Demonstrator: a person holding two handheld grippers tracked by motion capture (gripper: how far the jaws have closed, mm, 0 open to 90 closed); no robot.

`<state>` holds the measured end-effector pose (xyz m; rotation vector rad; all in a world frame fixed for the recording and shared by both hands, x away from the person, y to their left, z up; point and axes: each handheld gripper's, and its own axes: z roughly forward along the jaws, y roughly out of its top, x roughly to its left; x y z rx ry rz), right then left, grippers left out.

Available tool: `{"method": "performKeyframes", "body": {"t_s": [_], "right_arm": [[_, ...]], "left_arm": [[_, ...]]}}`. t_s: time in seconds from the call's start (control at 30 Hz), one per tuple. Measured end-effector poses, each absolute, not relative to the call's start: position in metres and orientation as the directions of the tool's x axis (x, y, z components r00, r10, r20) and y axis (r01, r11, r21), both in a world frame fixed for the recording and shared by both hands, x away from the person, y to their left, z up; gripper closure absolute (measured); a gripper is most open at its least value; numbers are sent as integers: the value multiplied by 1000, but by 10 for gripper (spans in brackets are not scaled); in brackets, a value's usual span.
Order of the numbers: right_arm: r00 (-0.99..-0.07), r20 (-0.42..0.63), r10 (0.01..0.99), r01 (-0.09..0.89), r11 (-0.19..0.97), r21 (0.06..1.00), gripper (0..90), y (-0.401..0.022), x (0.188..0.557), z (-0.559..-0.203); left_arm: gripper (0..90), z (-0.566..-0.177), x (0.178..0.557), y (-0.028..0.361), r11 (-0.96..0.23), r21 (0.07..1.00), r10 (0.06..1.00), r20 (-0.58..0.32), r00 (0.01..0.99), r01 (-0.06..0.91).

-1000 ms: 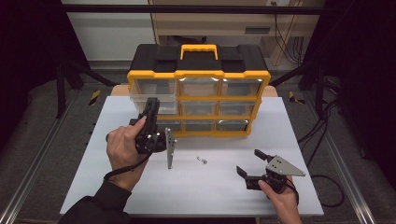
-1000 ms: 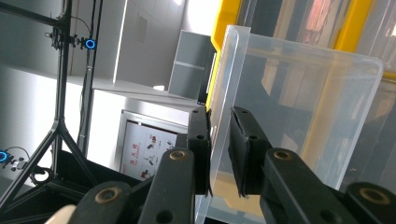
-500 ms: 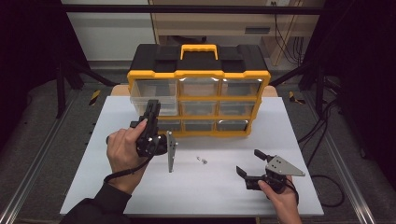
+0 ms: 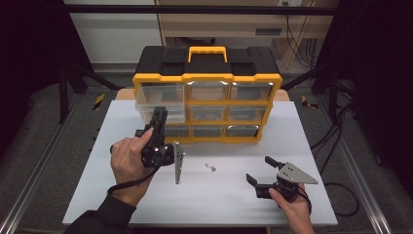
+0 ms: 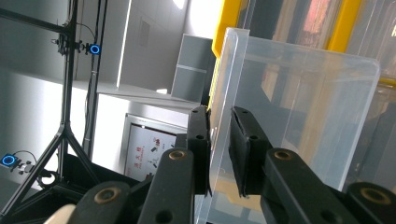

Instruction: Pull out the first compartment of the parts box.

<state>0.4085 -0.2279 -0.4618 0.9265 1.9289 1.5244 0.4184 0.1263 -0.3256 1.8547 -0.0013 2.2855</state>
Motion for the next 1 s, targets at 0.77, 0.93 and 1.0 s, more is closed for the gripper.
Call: {"method": "performKeyframes", "body": {"t_s": [0.77,0.93,1.0], "right_arm": [[-644,20,765,199,141,970,74,-226,409,-463],[-644,17,765,199,147,969,74,-226,409,-463],[-644,18,764,200,146,969,74,-226,409,-463]], "left_arm": [[776,-329,412,127,-978,121,154,967,-201,-168],[775,-328,411,129,-977,129,162,967,-198,-168],[775,-328,411,129,-977,130,163,967,-197,-169]]}}
